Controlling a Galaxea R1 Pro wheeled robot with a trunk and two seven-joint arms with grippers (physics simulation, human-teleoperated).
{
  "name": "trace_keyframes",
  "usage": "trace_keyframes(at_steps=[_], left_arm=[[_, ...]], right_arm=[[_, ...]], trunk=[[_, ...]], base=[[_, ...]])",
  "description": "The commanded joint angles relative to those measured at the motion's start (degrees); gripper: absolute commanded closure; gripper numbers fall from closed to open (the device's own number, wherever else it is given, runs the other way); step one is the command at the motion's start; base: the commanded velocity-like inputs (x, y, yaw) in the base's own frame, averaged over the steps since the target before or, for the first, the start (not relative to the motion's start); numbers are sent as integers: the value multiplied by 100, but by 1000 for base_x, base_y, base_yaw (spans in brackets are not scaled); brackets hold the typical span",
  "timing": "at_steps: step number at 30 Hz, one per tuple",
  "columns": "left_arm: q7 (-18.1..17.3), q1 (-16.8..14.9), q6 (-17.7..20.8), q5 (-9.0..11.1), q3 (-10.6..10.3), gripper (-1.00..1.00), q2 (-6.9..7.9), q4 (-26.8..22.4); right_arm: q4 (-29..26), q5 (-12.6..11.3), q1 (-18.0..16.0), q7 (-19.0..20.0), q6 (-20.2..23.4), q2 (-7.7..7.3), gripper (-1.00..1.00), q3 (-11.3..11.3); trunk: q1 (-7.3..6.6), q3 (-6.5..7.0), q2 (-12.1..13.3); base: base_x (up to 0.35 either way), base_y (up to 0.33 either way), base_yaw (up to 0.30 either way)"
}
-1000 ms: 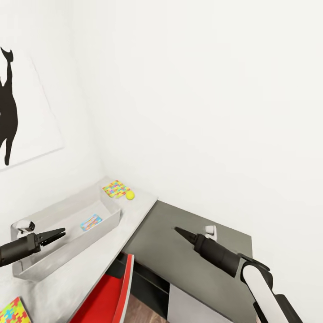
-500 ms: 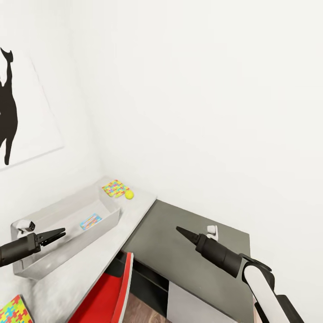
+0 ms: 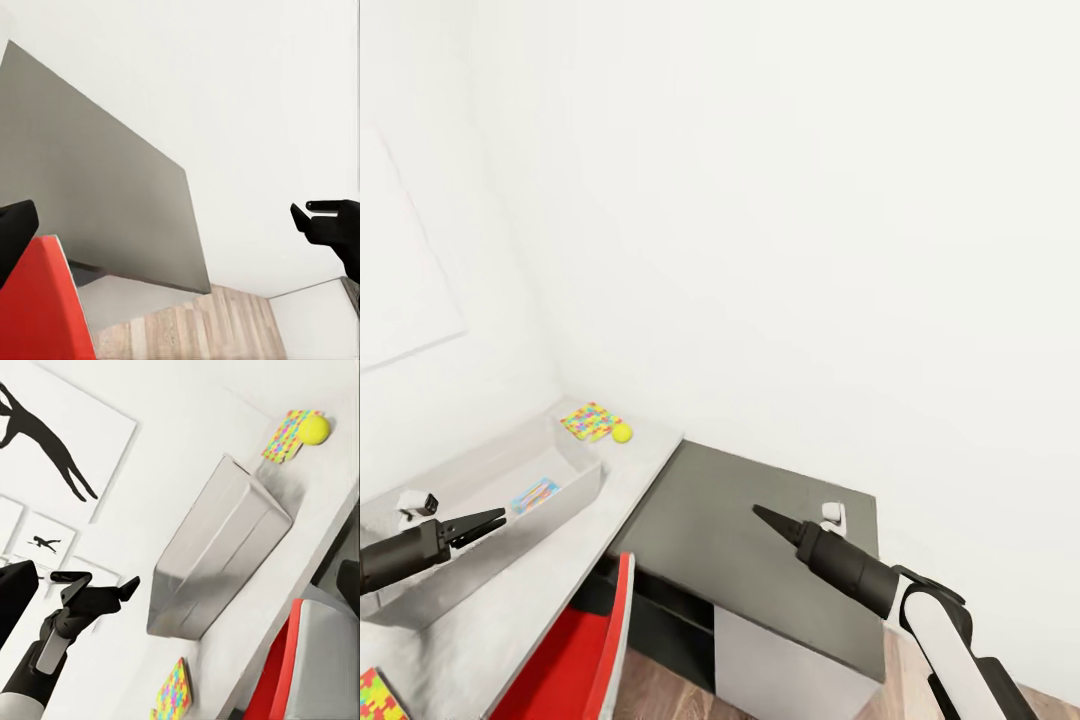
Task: Put all the toys in the child's room - the three board games (two on the bed and one on the table), the two jigsaw puzzles on the table, and the tennis ball on the table - inside the toy box on the table in the child's room.
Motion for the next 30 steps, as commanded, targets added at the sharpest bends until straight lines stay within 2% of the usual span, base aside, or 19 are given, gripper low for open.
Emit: trace_keyframes(at_steps=[1, 7, 22, 30], left_arm=[[-26, -2, 61, -6, 3, -100, 2, -1], [-26, -2, 61, -8, 9, -100, 7, -1], [-26, 11, 87, -8, 19, -100, 43, -1], [-26, 7, 90, -8, -2, -100, 53, -37]], right_arm=[[0, -13, -7, 3, 20, -3, -100, 2], [7, -11, -7, 6, 20, -3, -100, 2], [10, -10, 1, 16, 20, -10, -100, -5], [17, -10, 2, 83, 12, -110, -100, -6]], trunk=[[1, -8, -12], [1, 17, -12], [1, 96, -12], [1, 145, -12]], base=[[-210, 0, -253], [-115, 0, -255], [-10, 0, -254], [0, 0, -242]])
